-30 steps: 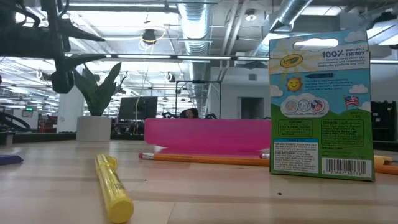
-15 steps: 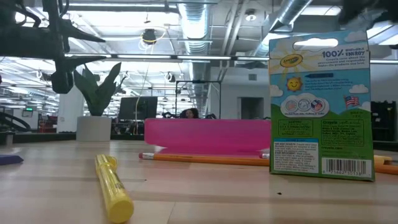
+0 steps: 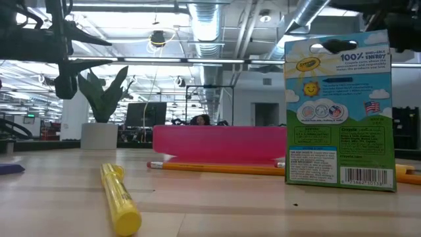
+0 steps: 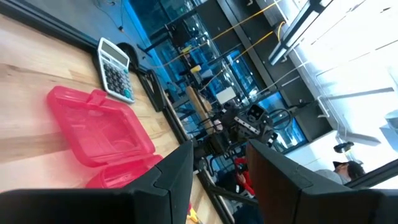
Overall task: Pack school essentials
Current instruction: Put the yellow scissors into the red supply box
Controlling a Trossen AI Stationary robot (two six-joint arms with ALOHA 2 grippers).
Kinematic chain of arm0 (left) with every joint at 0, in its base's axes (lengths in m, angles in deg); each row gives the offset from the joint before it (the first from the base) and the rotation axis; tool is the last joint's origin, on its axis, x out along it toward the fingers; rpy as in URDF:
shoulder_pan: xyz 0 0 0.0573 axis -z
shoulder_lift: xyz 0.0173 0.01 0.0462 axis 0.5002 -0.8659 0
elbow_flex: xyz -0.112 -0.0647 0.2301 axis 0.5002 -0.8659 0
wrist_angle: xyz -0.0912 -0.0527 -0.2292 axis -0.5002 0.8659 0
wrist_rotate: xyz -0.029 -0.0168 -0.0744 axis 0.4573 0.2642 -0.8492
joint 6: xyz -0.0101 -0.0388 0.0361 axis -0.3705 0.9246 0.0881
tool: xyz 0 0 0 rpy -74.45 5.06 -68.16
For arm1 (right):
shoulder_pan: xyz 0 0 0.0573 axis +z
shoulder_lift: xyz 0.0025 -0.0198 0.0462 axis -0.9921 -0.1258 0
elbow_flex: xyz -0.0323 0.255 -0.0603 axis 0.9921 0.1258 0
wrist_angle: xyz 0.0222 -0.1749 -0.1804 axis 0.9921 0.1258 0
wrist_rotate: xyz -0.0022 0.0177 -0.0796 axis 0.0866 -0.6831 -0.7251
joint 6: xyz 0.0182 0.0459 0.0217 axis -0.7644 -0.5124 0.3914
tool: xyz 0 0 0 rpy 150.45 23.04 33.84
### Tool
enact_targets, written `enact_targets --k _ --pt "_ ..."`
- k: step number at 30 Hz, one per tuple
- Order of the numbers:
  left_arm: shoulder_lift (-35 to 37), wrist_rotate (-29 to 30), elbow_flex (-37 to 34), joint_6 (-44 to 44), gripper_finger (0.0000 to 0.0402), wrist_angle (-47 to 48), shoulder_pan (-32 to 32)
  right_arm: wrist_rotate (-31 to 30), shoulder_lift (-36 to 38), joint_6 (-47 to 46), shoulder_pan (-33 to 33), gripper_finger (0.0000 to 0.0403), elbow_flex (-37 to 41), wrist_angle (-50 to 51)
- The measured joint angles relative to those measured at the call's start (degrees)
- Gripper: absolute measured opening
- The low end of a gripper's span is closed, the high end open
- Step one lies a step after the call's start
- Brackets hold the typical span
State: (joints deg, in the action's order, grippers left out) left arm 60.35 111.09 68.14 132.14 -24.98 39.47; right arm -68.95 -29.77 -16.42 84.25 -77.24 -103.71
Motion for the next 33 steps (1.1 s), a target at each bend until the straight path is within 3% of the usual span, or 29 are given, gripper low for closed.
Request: enact_targets --k 19,27,30,33 --pt "0.0 0.0 0.0 2.9 0.0137 -0.2 0.0 -2.3 -3.7 -9.5 -0.5 0.0395 0.0 1.5" --pt "0.0 0.0 0.0 4.4 0.0137 -0.2 0.0 0.7 -3.7 -25.0 -0.7 0.0395 -0.3 3.3" --pt "0.0 -0.3 0.0 5.7 0.0137 -0.2 0.0 3.0 -3.7 -27.4 1.2 0.0395 -3.5 8.9" --pt "0.0 -0.4 0.0 6.6 0.0137 -0.2 0.0 3.2 -6.0 -26.9 3.8 0.0395 -10.3 20.6"
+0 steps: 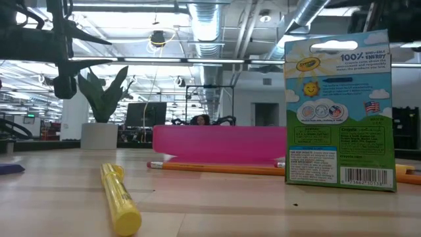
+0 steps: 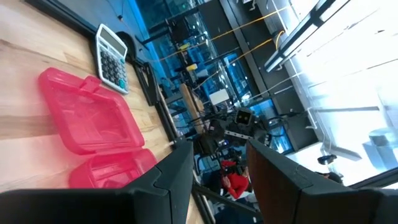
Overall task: Pack school essentials
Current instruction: Put the yellow scissors into the red supply box
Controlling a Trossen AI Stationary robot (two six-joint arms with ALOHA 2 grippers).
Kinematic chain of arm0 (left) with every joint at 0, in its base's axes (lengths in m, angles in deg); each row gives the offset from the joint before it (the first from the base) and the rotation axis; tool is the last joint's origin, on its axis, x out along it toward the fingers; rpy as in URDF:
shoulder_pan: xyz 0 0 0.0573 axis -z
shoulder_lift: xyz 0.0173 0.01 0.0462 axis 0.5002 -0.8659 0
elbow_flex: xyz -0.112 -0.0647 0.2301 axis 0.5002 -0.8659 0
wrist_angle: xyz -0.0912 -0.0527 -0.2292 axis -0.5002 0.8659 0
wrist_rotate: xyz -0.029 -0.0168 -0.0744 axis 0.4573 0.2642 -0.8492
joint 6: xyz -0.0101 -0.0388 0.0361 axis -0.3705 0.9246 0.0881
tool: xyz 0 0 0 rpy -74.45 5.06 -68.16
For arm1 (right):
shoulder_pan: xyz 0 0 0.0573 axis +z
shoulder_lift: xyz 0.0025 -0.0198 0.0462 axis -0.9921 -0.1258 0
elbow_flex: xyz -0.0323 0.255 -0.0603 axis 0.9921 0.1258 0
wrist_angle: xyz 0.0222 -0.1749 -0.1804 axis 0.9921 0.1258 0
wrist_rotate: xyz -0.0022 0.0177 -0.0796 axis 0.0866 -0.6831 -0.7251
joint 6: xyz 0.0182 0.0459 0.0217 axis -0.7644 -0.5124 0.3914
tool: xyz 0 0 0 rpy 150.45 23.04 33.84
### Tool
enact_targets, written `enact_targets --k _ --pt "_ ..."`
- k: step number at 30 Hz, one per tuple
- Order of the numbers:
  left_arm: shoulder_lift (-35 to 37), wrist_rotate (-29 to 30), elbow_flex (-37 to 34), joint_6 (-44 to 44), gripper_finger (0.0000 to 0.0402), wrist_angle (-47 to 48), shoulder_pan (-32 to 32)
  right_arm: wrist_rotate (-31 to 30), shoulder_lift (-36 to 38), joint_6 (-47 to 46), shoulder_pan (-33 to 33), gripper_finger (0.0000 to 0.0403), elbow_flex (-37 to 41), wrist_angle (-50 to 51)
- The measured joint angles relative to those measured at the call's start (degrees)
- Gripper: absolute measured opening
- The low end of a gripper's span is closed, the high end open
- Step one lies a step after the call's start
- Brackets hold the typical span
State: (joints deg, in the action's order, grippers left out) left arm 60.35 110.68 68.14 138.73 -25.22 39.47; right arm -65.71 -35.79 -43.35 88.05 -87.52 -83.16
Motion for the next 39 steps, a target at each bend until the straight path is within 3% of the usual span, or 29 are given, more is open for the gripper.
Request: enact_targets --k 7,13,20,24,29,34,39 --pt "0.0 -0.1 0.0 0.5 0.0137 0.0 0.0 0.0 -10.9 -1.4 7.1 0.0395 -22.2 30.9" --pt "0.0 -0.9 0.0 1.1 0.0137 0.0 0.0 0.0 -22.0 -14.8 21.1 0.0395 -31.4 47.0" --pt "0.0 -1.1 0.0 1.1 0.0137 0.0 0.0 -10.4 -34.2 -40.1 43.6 0.0395 -31.5 48.3" --pt "0.0 -0.8 0.0 1.0 0.0137 0.0 0.0 -19.6 -44.4 -51.2 51.3 0.0394 -31.5 48.8" --pt "0.0 0.5 0.0 1.0 0.0137 0.1 0.0 -21.1 -55.3 -55.0 52.4 0.0352 -31.5 49.0" --pt "0.0 0.6 0.0 1.0 0.0137 0.2 0.0 -24.6 -60.7 -50.3 52.4 0.0276 -31.4 46.5" --pt "0.0 0.6 0.0 0.4 0.0137 0.2 0.0 -32.0 -65.4 -46.9 51.0 0.0249 -31.5 47.8"
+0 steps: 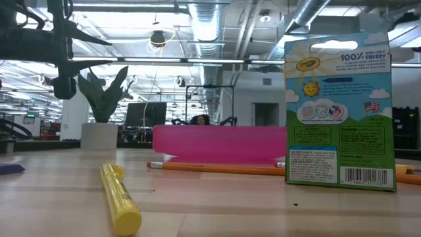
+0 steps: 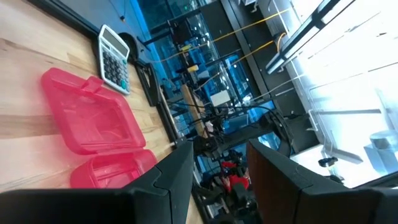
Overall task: Pack school essentials
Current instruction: Put the yellow scissors into the red supply box
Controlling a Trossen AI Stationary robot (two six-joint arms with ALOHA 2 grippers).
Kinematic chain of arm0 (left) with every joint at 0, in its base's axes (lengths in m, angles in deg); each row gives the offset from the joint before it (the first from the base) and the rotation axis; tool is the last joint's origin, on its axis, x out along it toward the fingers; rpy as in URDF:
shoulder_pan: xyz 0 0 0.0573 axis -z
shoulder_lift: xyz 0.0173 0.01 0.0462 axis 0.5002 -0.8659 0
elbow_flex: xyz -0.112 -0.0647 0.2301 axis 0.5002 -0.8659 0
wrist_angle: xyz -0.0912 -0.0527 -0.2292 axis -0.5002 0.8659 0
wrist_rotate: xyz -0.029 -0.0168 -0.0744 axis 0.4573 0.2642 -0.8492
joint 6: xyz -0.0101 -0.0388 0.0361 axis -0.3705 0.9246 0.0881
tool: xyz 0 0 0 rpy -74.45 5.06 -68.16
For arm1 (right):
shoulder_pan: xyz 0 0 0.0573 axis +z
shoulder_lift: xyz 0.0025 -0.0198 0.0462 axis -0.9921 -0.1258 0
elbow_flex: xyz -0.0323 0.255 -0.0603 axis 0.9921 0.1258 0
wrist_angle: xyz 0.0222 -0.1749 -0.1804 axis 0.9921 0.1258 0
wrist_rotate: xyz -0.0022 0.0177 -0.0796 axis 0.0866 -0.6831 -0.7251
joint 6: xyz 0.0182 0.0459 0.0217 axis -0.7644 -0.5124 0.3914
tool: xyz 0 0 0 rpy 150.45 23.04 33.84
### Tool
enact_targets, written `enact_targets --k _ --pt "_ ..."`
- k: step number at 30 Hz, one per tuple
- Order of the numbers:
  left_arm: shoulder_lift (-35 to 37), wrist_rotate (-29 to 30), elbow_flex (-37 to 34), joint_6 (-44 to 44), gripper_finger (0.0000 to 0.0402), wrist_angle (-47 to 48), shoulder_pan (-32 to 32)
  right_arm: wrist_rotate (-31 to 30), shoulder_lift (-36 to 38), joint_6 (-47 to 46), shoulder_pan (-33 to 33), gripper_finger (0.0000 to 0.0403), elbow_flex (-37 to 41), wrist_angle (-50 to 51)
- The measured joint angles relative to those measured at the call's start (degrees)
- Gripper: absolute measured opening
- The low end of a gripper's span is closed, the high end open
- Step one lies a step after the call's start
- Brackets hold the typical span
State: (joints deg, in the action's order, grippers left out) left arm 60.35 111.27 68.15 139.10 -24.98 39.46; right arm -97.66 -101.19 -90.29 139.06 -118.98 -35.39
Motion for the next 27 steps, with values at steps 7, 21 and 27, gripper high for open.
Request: enact_targets --k 7,21,27 --pt "0.0 0.0 0.0 1.1 0.0137 0.0 0.0 -10.1 -7.2 -4.3 -2.4 0.0245 0.0 -3.1" --pt "0.0 0.6 0.0 1.3 0.0137 0.0 0.0 -11.2 -19.2 -10.4 -0.8 0.0245 0.0 -9.9" --pt "0.0 0.9 0.0 1.1 0.0137 -0.1 0.0 -11.1 -18.9 -10.6 -0.8 0.0245 0.0 -9.2"
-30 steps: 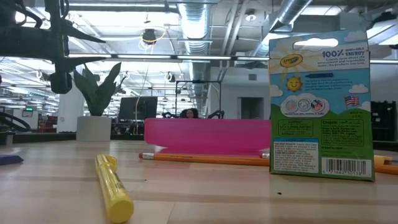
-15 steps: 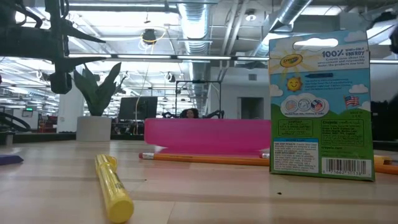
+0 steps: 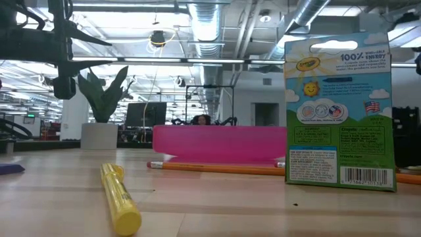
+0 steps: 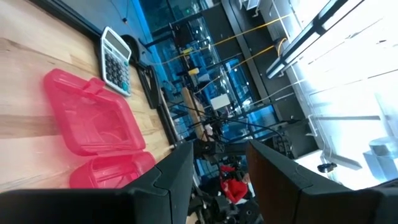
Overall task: Pack school essentials
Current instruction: Put the yellow scissors into the red supply box
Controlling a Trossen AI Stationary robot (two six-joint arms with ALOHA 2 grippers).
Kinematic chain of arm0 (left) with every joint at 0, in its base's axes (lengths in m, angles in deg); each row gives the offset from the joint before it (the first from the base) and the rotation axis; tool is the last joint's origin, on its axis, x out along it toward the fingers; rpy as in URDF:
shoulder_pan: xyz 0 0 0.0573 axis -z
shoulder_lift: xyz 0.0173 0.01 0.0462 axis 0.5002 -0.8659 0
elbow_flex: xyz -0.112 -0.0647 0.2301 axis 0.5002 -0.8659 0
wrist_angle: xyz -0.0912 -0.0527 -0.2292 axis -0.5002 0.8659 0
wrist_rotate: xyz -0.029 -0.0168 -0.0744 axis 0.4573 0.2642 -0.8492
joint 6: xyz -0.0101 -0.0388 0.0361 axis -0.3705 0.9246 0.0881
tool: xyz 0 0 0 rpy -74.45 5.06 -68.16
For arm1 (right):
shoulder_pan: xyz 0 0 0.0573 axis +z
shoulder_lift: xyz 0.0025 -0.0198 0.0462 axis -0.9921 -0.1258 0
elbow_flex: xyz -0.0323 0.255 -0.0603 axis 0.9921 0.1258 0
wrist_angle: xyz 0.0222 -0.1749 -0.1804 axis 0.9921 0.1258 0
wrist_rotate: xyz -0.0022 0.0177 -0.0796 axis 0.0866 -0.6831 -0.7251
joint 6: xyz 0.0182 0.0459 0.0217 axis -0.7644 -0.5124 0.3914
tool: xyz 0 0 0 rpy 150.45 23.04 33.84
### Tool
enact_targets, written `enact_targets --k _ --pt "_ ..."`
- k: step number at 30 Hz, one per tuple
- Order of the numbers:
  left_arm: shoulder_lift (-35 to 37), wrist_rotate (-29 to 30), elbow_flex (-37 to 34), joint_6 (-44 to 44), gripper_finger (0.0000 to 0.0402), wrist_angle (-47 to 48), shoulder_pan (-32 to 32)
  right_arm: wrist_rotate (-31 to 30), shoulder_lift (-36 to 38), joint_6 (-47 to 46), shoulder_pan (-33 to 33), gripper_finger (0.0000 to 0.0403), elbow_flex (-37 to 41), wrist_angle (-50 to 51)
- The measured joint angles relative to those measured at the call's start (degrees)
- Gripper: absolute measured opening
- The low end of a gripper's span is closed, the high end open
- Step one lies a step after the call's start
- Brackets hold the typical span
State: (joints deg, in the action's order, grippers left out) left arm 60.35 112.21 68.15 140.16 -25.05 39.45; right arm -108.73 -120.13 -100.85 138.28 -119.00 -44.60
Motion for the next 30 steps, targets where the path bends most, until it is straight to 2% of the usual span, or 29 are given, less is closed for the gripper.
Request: enact_targets --k 4,9,13,20,25,30 --pt "0.0 0.1 0.0 -0.4 0.0137 0.0 0.0 -0.8 3.2 0.3 0.0 0.0245 -0.1 0.2" --pt "0.0 0.4 0.0 -1.0 0.0137 0.0 0.0 -1.9 8.4 7.0 -0.4 0.0245 -0.1 0.9" --pt "0.0 0.5 0.0 -1.6 0.0137 0.0 0.0 -1.9 9.1 9.0 -0.7 0.0245 -0.1 2.7" --pt "0.0 0.5 0.0 -1.9 0.0137 0.0 0.0 -0.5 2.4 -0.1 0.8 0.0245 -0.1 5.2" --pt "0.0 0.5 0.0 -1.8 0.0137 0.0 0.0 0.5 -3.3 -3.6 2.2 0.0245 -0.2 2.1" --pt "0.0 0.5 0.0 -1.8 0.0137 0.0 0.0 -1.2 -7.4 -8.2 3.1 0.0234 -0.3 2.4"
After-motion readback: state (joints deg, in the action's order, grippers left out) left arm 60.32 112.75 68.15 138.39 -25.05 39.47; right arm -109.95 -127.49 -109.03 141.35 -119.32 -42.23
